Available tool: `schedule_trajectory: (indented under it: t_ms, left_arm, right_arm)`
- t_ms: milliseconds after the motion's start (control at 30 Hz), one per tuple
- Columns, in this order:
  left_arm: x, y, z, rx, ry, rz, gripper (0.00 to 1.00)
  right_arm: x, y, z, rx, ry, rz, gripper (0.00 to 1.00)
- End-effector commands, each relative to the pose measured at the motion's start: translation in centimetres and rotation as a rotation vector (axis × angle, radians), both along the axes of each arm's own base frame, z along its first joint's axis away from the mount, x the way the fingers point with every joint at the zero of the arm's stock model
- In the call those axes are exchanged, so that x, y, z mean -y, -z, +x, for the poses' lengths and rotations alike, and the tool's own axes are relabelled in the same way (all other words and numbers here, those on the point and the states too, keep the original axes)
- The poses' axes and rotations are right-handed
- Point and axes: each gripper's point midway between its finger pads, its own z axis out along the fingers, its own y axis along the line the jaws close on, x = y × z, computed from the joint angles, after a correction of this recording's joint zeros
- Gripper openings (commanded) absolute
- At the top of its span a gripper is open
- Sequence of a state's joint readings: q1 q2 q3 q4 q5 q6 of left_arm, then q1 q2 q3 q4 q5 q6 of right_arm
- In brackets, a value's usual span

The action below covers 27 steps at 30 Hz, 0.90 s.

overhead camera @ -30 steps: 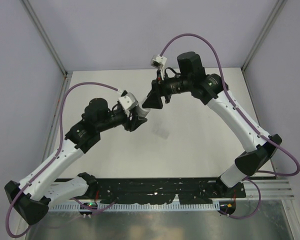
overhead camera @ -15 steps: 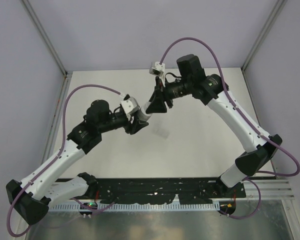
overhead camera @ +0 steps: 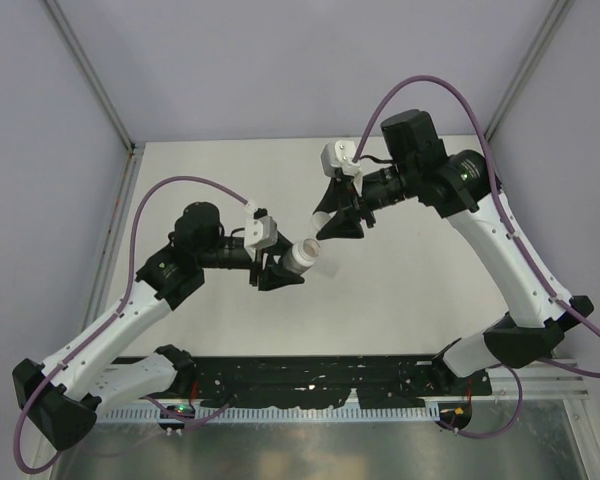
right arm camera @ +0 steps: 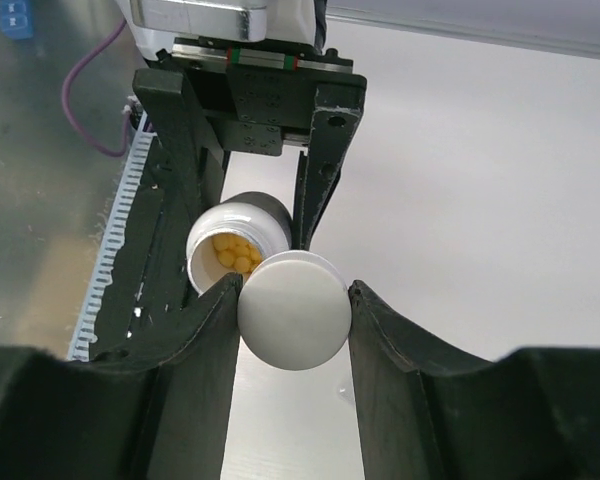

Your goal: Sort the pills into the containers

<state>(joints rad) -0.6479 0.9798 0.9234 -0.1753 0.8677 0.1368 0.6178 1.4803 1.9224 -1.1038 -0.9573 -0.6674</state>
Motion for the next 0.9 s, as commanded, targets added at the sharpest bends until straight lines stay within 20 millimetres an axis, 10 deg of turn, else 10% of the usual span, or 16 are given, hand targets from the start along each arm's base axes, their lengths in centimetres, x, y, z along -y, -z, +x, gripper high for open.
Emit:
schedule_trajectory:
  t_ms: [0,367,867]
  left_arm:
    - [0.0,-1.3,-0.7,0.052,0.036,-0.039,0.0]
    - [-1.6,-0.2,2.7,0.121,-0.164,0.012,0.0]
    - [-2.9,0.0,4.0,0.142,-0.267,0.026,0.0]
  right_arm:
    - [0.9,-0.6,0.6,0.069,0.057,-0.015,0.24]
    - [4.1,4.3,5.3,0.032,0.378,-0.1,0.27]
    - [12.5,21.6,12.7,-0.151,0.774,-0.357,0.32]
